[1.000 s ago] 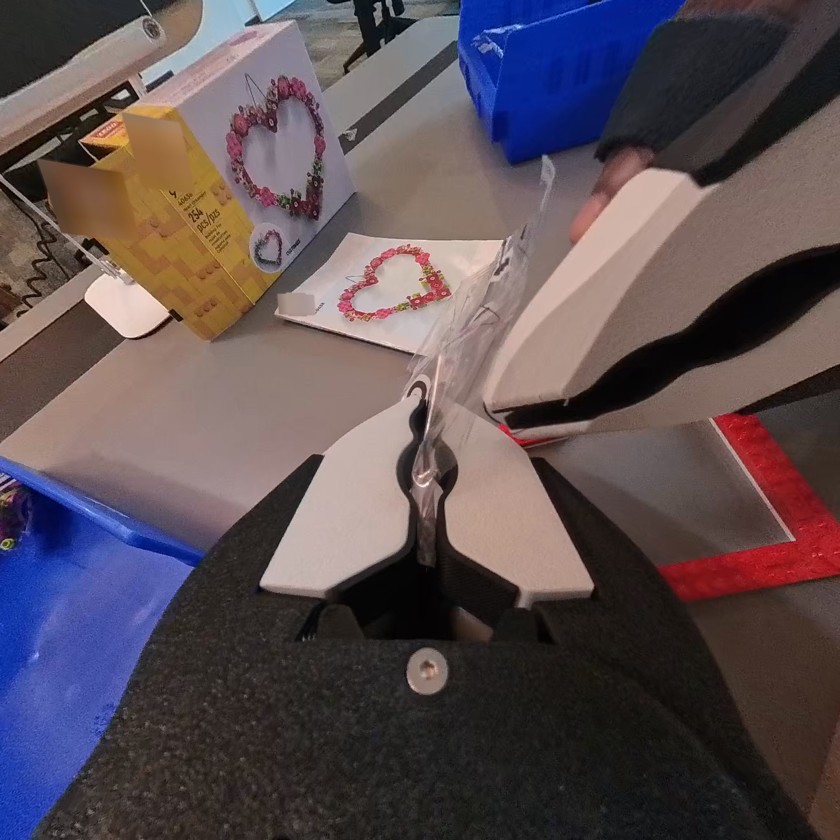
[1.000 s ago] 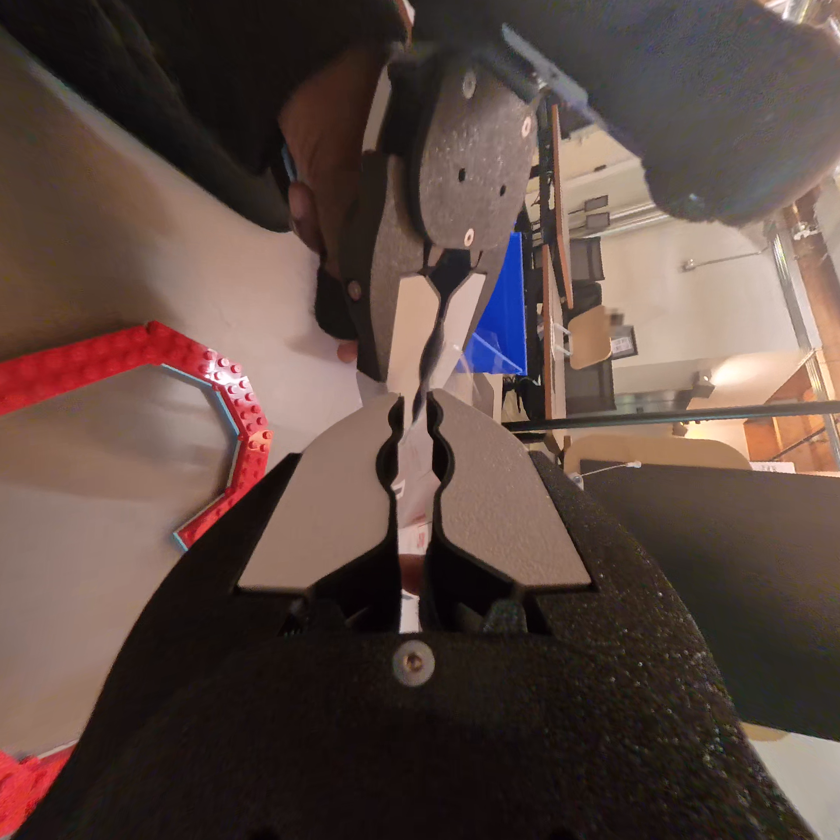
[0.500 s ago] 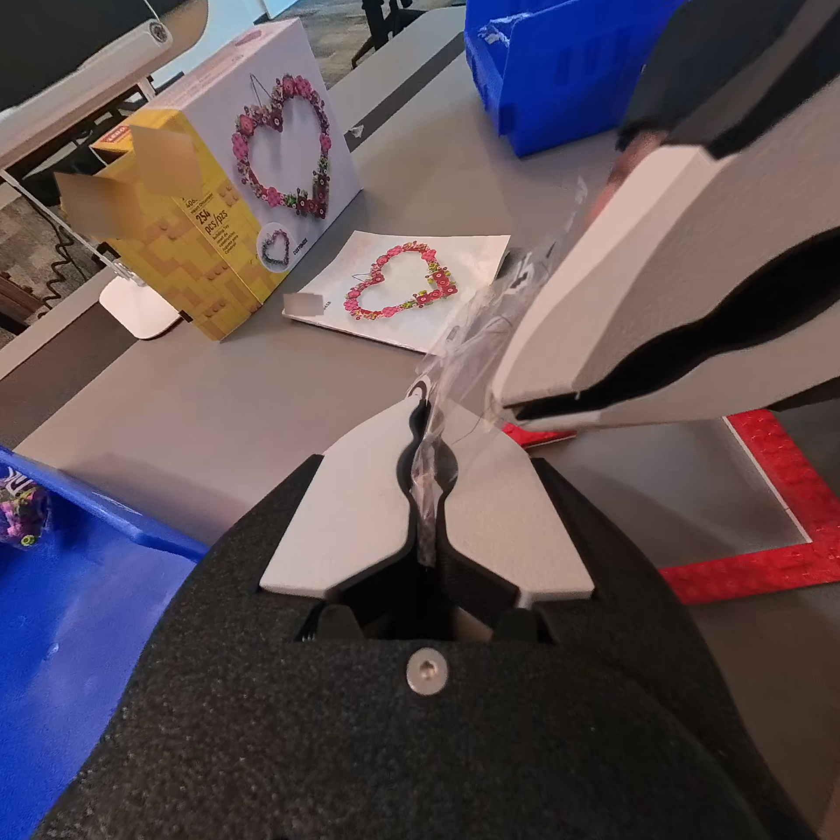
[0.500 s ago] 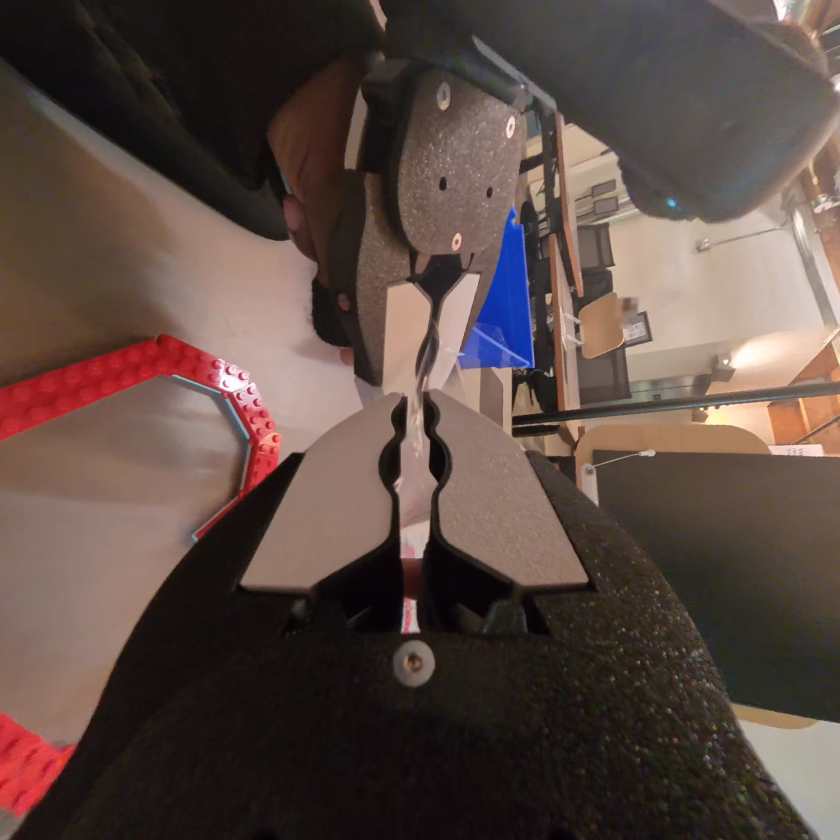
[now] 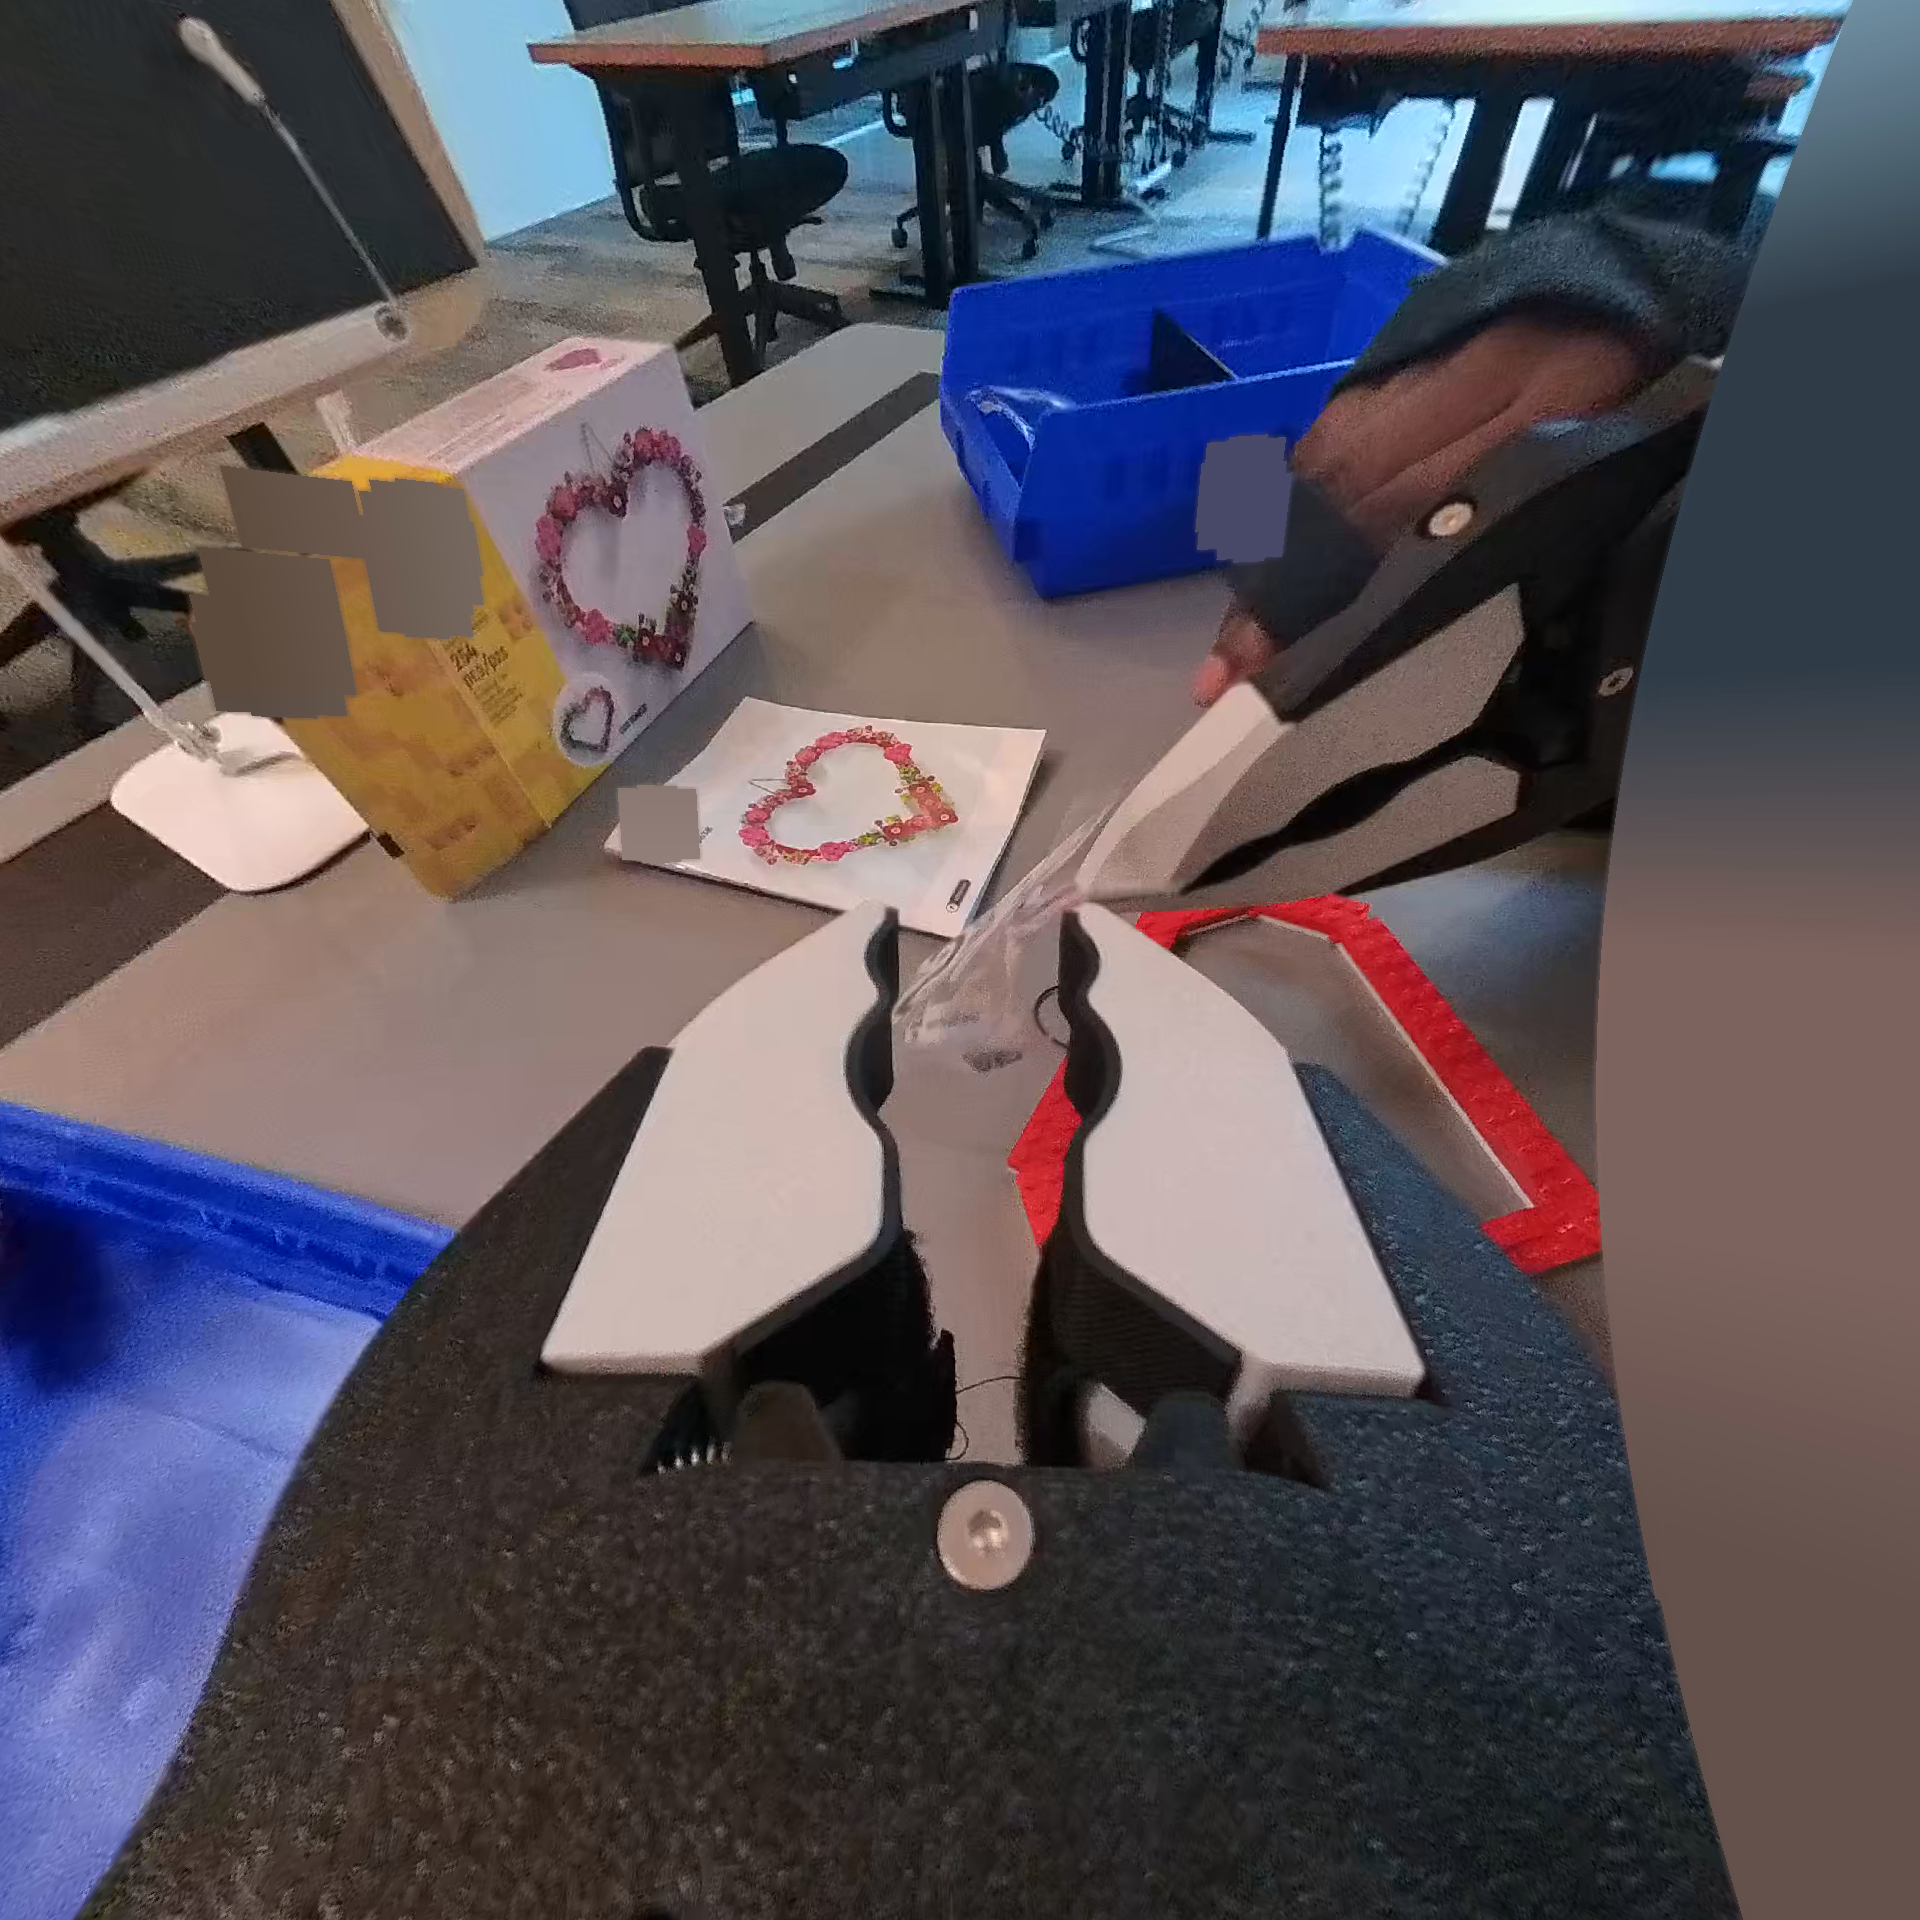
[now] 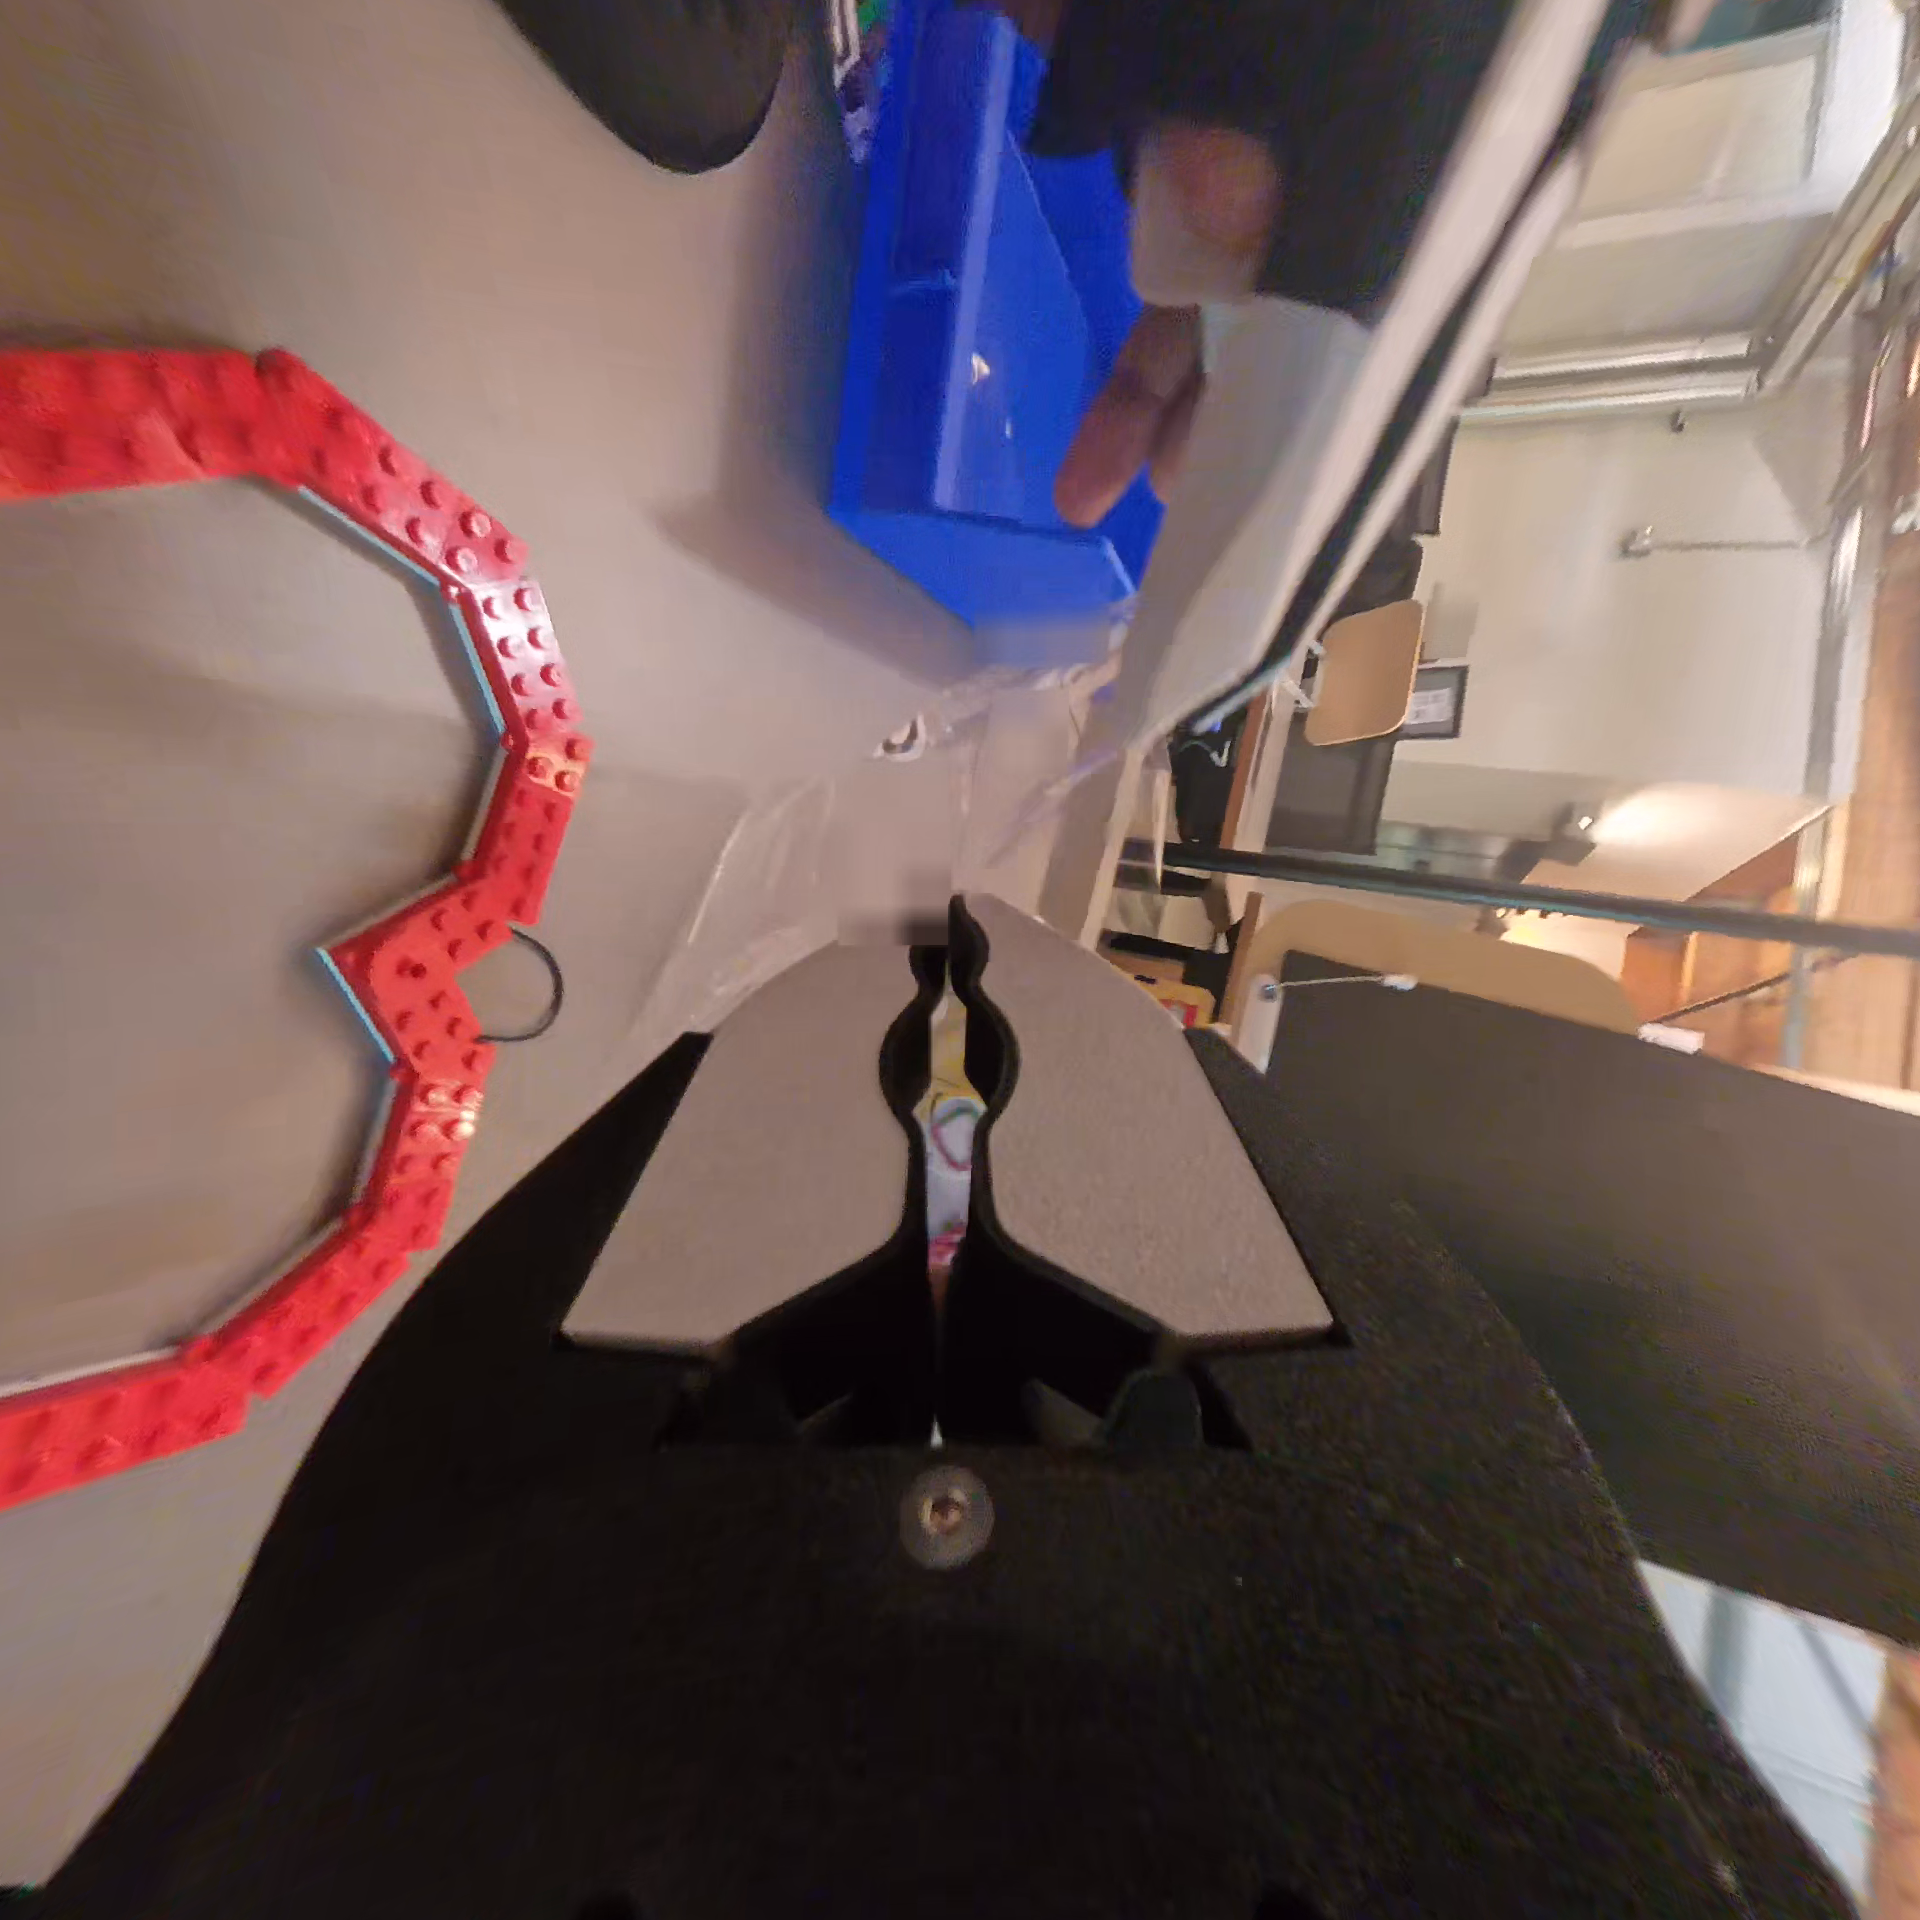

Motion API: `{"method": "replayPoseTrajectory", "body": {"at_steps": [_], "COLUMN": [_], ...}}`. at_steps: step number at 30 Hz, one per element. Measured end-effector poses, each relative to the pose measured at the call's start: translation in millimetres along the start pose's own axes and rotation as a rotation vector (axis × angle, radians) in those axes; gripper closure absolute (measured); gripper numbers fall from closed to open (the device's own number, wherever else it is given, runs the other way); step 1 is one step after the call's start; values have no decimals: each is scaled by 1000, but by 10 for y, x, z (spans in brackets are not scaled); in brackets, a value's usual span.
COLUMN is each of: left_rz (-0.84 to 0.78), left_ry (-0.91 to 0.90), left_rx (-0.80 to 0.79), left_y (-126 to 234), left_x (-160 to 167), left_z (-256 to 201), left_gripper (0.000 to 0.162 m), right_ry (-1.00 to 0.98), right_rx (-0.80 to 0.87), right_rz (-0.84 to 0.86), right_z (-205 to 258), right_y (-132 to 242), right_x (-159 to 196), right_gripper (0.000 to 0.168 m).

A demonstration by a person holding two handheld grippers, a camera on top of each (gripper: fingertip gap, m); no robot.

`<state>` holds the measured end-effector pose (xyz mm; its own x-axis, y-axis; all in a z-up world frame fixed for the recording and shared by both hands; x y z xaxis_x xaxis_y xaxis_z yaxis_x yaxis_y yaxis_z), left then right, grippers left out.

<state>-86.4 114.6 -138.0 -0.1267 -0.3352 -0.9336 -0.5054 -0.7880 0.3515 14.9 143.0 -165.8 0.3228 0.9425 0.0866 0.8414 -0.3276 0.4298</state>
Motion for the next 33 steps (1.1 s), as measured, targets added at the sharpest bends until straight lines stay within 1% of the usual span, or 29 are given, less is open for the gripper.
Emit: {"method": "replayPoseTrajectory", "body": {"at_steps": [1,4,7,8,10,12,15,16,17,18,19,21,23,26,29,31,32,33], "left_rz": [23,93,68,50,66,121,225,238,245,241,245,278,255,173,148,126,124,121], "left_ry": [-33,-135,-112,-100,-125,-176,-276,-300,-322,-335,-329,-398,-434,-343,-292,-266,-275,-285], "left_rx": [-1,-58,-10,-14,-43,-37,-60,-89,-124,-133,-127,-184,-263,-314,-383,-402,-407,-399], "left_y": [-38,-121,-67,-21,11,-74,-225,-251,-269,-286,-304,-329,-317,-278,-243,-216,-199,-188], "left_x": [-18,-43,-120,-162,-205,-190,-110,-101,-96,-89,-71,-22,-48,-111,-97,-104,-110,-118], "left_z": [-38,-57,-60,-33,-5,-61,-103,-80,-41,-14,1,42,67,68,74,25,-22,-91], "left_gripper": [134,136,137,139,139,139,134,136,145,157,162,162,162,162,162,162,162,162], "right_ry": [49,184,304,319,330,360,373,373,382,396,416,450,474,407,334,253,203,149], "right_rx": [2,6,13,9,5,19,28,32,42,49,47,46,34,21,74,45,14,-37], "right_rz": [6,64,106,108,97,94,84,78,71,60,45,19,10,26,35,75,110,147], "right_z": [-11,-21,-13,-6,-10,-31,-59,-67,-76,-77,-66,-35,20,62,20,29,33,49], "right_y": [-4,-40,-59,-59,-53,-46,-56,-57,-50,-40,-29,-16,-11,-15,29,46,57,67], "right_x": [-10,5,35,47,56,56,37,35,29,16,-6,-50,-70,-67,-84,-52,-36,-6], "right_gripper": [168,168,168,168,168,168,168,168,168,168,168,168,168,168,168,167,162,152]}}
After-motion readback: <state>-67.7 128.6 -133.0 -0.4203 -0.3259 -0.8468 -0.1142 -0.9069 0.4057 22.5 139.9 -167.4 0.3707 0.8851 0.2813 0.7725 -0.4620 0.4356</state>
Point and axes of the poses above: each gripper's, where its closed fingertips meet, y back along the fingers, x out of its underside, z = x × y across the jaws, the point moved 6 cm from there along y, back along the fingers, and after that the axes turned 9 degrees about y, right-handed, at the moved point
